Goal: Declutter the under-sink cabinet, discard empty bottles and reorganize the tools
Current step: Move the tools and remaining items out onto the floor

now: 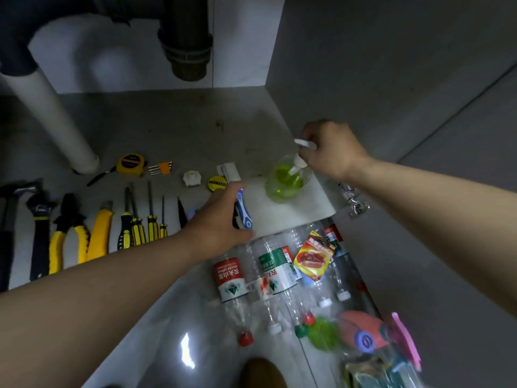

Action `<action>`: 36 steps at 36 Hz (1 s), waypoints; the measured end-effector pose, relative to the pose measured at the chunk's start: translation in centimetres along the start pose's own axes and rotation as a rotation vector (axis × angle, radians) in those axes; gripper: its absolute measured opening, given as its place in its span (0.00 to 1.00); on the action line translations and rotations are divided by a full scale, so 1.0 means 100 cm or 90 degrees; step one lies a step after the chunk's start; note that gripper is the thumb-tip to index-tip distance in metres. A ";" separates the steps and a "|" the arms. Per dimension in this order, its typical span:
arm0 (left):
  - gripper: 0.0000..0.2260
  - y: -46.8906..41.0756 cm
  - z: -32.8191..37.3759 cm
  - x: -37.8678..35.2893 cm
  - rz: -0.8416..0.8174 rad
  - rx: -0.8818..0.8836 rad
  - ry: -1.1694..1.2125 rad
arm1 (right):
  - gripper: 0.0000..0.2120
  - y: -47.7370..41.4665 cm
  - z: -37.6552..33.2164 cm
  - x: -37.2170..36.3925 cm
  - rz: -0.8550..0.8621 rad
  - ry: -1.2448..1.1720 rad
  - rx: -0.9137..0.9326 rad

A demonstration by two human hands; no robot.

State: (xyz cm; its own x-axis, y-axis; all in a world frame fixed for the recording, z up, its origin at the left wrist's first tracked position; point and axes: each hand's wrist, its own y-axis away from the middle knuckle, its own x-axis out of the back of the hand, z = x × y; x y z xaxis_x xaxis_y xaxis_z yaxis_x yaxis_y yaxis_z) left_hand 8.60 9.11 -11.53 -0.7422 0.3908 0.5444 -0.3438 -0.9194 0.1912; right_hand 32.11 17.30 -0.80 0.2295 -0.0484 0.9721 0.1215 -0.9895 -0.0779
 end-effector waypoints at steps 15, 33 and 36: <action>0.37 0.078 0.074 -0.043 -0.184 -0.029 0.188 | 0.29 0.214 -0.026 0.025 -0.090 -0.601 -0.181; 0.28 0.156 0.035 -0.150 -0.408 -0.097 -0.150 | 0.28 0.421 -0.018 -0.099 0.051 -0.489 -0.411; 0.23 0.155 0.016 -0.157 -0.411 -0.083 -0.166 | 0.23 0.427 -0.007 -0.125 0.012 -0.444 -0.476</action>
State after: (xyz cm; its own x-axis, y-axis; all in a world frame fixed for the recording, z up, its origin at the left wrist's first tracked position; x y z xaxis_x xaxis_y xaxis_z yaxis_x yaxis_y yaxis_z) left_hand 15.88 -11.41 -15.80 -0.2095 0.8175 0.5364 -0.7474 -0.4876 0.4513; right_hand 33.72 -24.47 -16.11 0.7653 -0.2120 0.6077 -0.4674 -0.8323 0.2982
